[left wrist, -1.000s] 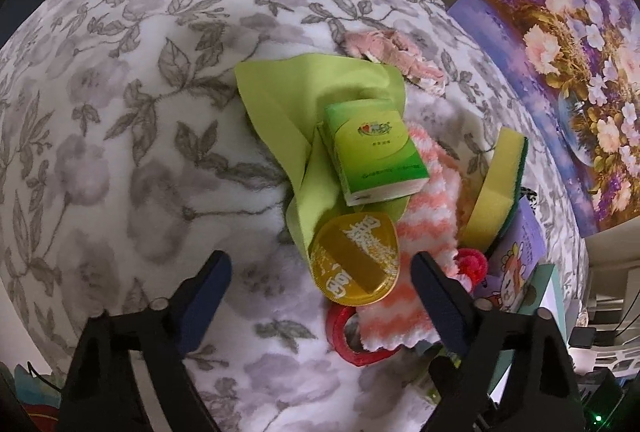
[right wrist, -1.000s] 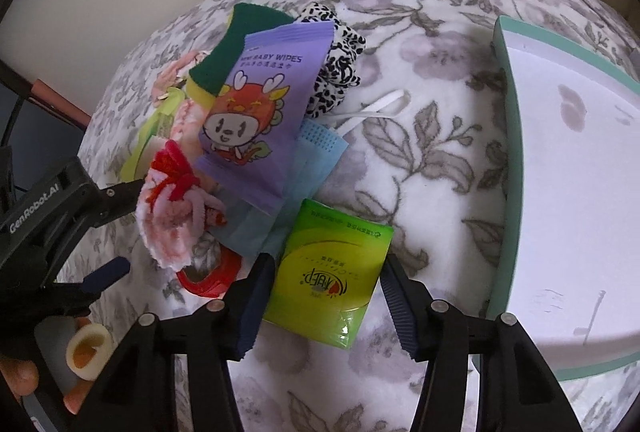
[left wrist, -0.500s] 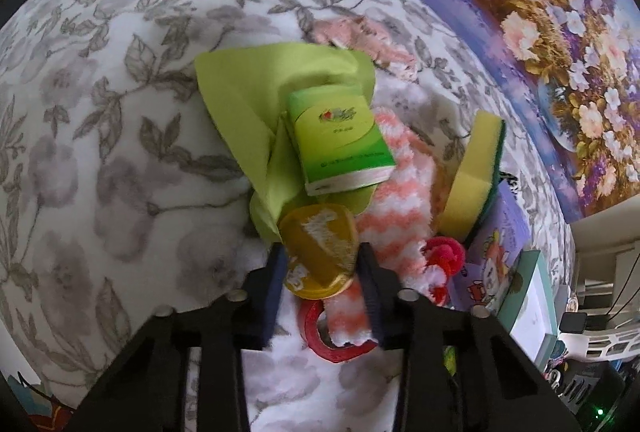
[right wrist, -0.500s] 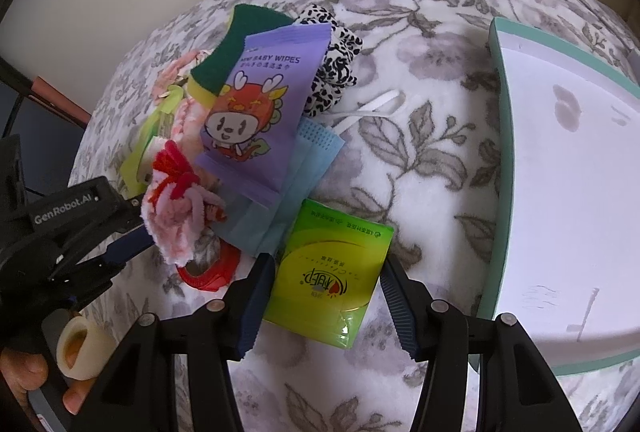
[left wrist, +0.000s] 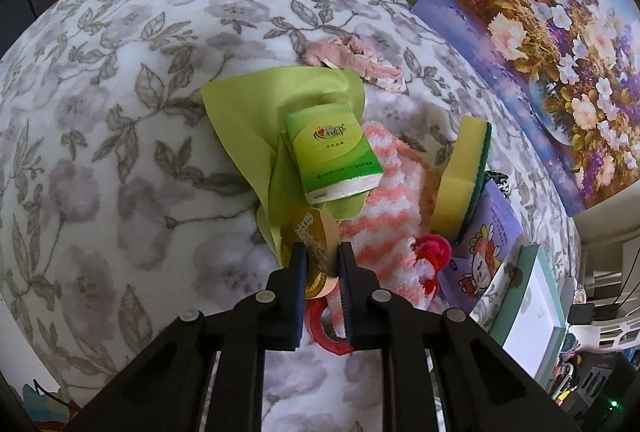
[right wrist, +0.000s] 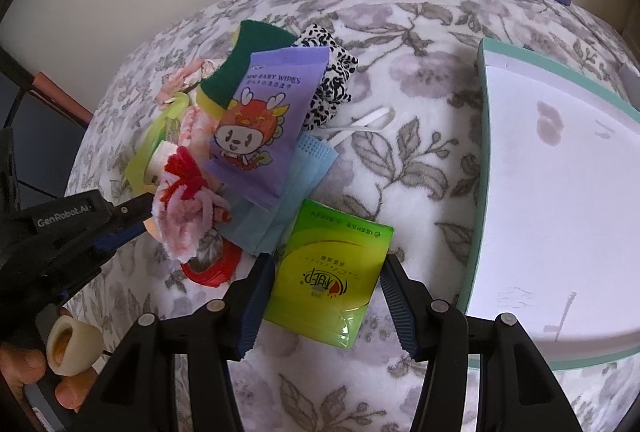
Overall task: Organize soft objects
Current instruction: 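Close the right gripper on the green pack while the left gripper grasps the yellow tin, then carry the green pack with the right tool while the left tool carries the tin over the tray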
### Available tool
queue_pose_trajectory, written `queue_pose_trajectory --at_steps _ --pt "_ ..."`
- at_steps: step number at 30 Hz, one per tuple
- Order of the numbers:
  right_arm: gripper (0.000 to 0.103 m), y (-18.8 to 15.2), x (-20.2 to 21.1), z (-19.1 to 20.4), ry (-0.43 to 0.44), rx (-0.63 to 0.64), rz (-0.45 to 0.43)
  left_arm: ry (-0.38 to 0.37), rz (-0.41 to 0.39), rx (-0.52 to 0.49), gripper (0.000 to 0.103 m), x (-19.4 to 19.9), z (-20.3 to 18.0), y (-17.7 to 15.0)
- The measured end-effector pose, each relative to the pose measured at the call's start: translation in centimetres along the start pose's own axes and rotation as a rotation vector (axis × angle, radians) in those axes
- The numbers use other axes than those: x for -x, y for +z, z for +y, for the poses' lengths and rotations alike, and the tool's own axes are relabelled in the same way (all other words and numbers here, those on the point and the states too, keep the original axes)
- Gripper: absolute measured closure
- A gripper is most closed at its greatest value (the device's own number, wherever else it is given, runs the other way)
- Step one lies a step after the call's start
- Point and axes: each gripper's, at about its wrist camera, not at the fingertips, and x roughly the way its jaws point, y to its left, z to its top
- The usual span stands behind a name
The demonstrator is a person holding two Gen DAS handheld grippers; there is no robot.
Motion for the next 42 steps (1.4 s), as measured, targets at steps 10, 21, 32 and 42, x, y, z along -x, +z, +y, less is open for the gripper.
queue_pose_trajectory --at_steps 10,21,32,42 --pt "0.046 0.0 1.0 -0.1 0.016 0.004 -0.01 0.003 -0.077 -0.031 0.089 2.7 -0.6 -0.2" --pt "0.046 0.7 6.0 -1.1 0.022 0.004 -0.143 -0.088 -0.245 -0.2 0.089 8.9 -6.3 -1.6" --pt "0.046 2.0 8.3 -8.8 -0.135 -0.134 -0.179 -0.24 -0.169 -0.416 0.089 8.0 -14.1 -5.0" --pt "0.046 2.5 9.0 -16.3 -0.228 -0.264 -0.166 -0.216 -0.065 -0.647 0.089 4.7 -22.5 -9.3"
